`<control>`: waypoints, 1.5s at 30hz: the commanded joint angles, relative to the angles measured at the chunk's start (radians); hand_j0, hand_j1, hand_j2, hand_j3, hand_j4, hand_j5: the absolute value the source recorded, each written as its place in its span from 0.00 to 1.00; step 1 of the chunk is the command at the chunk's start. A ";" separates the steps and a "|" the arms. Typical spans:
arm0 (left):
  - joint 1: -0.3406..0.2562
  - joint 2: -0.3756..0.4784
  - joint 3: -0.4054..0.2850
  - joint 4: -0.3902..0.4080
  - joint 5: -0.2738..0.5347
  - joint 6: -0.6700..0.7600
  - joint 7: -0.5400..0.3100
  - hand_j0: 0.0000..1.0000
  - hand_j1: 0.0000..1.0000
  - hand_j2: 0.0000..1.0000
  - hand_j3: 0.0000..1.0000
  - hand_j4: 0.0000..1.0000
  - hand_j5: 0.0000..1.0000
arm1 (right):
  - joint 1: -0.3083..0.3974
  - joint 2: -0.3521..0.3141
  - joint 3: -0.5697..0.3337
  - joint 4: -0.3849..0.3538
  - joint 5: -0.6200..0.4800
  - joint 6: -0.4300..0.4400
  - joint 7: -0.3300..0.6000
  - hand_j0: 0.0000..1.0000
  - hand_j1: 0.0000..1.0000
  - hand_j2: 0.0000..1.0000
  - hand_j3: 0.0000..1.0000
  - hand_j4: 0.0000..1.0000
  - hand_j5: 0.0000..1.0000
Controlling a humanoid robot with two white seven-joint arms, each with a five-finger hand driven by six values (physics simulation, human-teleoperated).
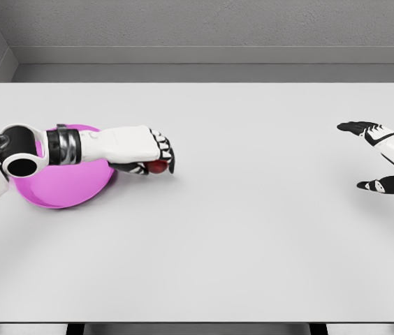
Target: Put the apple on the plate with both arms
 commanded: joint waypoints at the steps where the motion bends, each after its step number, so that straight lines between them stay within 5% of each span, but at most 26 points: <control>1: 0.000 0.027 0.009 -0.008 0.016 0.002 0.001 0.59 0.59 0.59 0.59 0.59 0.59 | -0.002 -0.001 -0.002 0.000 -0.008 0.003 0.000 1.00 1.00 1.00 1.00 1.00 1.00; 21: 0.017 0.215 0.071 0.006 0.076 0.002 0.003 0.60 0.60 0.60 0.60 0.60 0.60 | -0.002 -0.001 -0.002 0.000 -0.008 0.003 0.000 1.00 1.00 1.00 1.00 1.00 1.00; 29: 0.092 0.267 0.121 0.007 0.079 0.002 0.004 0.60 0.60 0.60 0.60 0.60 0.60 | -0.002 -0.001 -0.001 0.000 -0.008 0.003 0.000 1.00 1.00 1.00 1.00 1.00 1.00; 30: 0.097 0.280 0.132 0.009 0.081 0.002 0.004 0.63 0.63 0.63 0.63 0.63 0.63 | -0.002 -0.001 -0.002 0.000 -0.008 0.003 0.000 1.00 1.00 1.00 1.00 1.00 1.00; 32: 0.101 0.280 0.143 0.032 0.119 0.002 0.012 0.96 0.96 0.96 0.96 0.96 0.96 | -0.002 -0.001 0.000 0.000 -0.008 0.003 0.000 1.00 1.00 1.00 1.00 1.00 1.00; 33: 0.107 0.280 0.144 0.043 0.145 0.002 0.012 1.00 1.00 1.00 1.00 1.00 1.00 | -0.002 -0.001 -0.002 0.000 -0.008 0.003 0.000 1.00 1.00 1.00 1.00 1.00 1.00; 45: 0.110 0.344 0.180 0.055 0.151 0.002 0.012 1.00 1.00 1.00 1.00 1.00 1.00 | 0.005 -0.001 -0.017 0.000 -0.008 0.003 0.000 1.00 1.00 1.00 1.00 1.00 1.00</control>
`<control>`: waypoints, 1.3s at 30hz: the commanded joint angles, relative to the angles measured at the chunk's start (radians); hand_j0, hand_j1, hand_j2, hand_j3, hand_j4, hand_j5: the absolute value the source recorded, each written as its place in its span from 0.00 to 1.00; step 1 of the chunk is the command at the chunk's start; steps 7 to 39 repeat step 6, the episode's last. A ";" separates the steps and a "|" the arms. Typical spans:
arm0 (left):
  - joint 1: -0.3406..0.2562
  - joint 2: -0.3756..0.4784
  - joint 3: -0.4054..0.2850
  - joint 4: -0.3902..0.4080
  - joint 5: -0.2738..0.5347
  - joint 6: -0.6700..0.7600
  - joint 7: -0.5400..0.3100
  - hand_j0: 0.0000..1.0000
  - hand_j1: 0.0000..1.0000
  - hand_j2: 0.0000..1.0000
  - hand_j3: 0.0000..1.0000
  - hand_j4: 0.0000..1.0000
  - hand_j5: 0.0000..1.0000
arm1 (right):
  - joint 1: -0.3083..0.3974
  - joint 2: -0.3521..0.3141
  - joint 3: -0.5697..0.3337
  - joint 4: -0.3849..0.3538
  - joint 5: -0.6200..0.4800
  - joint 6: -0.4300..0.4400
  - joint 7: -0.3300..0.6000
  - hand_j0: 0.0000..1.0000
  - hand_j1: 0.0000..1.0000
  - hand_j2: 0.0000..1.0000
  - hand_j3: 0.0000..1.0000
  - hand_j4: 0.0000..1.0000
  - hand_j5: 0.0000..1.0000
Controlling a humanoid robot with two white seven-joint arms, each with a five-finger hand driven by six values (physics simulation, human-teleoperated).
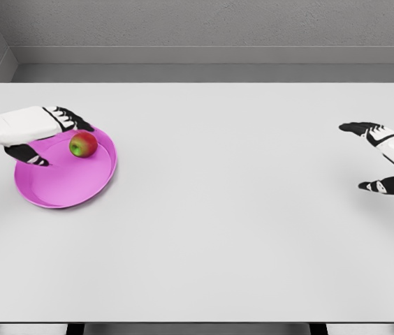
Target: Put the apple on the plate with both arms
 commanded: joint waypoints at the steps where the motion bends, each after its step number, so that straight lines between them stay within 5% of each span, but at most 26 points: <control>1: 0.002 0.046 0.012 0.016 0.007 0.001 0.001 1.00 1.00 1.00 1.00 1.00 1.00 | 0.000 -0.001 -0.008 -0.001 -0.008 0.003 -0.001 1.00 1.00 1.00 1.00 1.00 1.00; 39: 0.006 0.092 0.051 0.051 0.009 0.001 0.001 1.00 1.00 1.00 1.00 1.00 1.00 | 0.000 -0.001 -0.008 -0.001 -0.008 0.003 -0.001 1.00 1.00 1.00 1.00 1.00 1.00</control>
